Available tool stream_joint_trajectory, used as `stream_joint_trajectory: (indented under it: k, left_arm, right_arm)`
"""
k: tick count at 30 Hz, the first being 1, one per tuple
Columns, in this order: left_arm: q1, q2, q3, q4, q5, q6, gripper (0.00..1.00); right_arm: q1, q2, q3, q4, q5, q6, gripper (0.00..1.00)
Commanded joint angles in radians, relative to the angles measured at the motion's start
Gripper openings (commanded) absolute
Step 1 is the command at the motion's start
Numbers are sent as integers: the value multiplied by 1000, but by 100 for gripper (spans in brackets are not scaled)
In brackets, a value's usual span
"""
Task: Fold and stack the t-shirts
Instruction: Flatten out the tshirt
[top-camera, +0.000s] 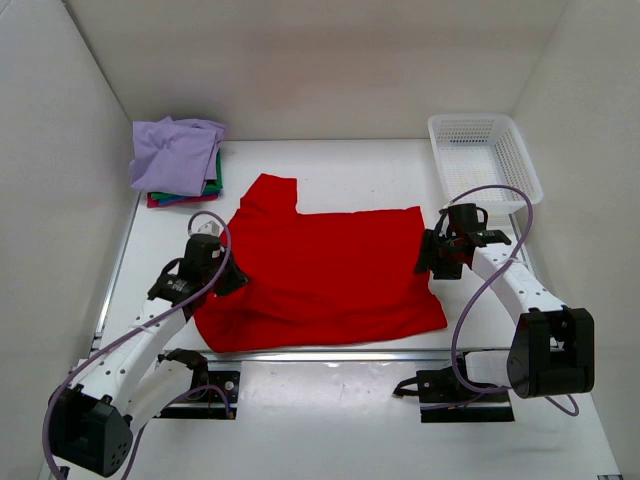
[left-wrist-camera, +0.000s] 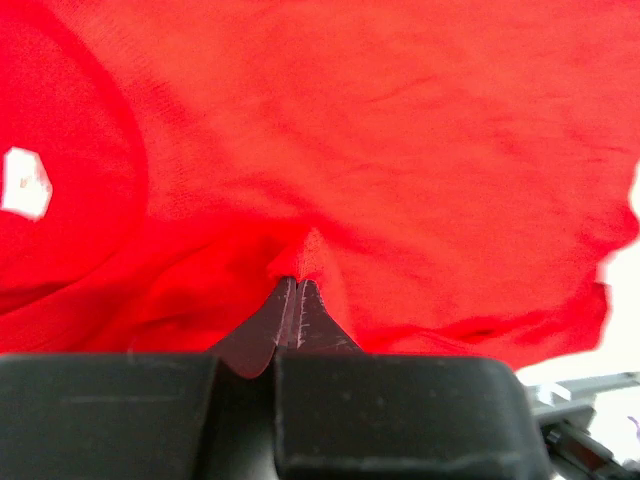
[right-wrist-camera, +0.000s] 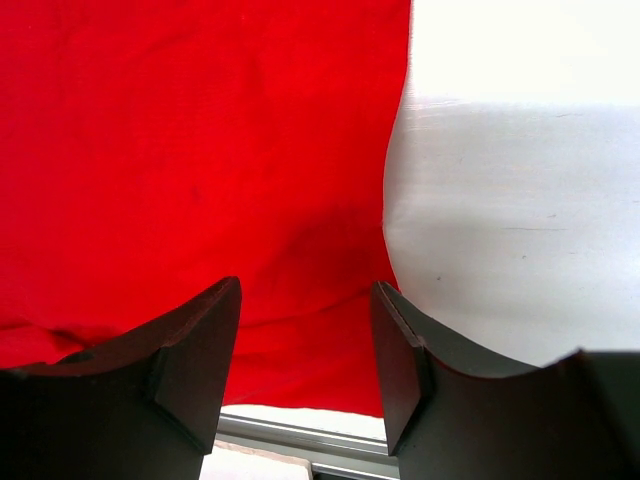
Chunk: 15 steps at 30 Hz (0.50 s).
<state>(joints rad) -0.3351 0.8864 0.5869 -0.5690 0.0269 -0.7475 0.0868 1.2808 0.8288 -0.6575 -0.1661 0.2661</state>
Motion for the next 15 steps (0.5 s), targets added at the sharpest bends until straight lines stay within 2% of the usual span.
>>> stream_joint_trajectory:
  k: [1,8,12,13,14,15]
  left_arm:
    - [-16,-14,94,-25,45,20,0]
    - [-77,31,59,40,109,-10,0]
    - [-198,168,70,112,99,5,0]
    - [-218,198,67,130,135,34,2]
    - [-229,270,91,126,142,46,12]
    - [-254,329,118,127,142,75,14]
  right_arm:
    - [-5,-28,9,27,-9,2,52]
    - [-1,-32,-8,29,-16,4,51]
    - [7,-31,-5,38,-18,7,51]
    - [7,-29,-8,36,-16,4,51]
    - [10,-26,-16,39,-15,7,51]
    - [11,-24,-10,32,-18,4,51]
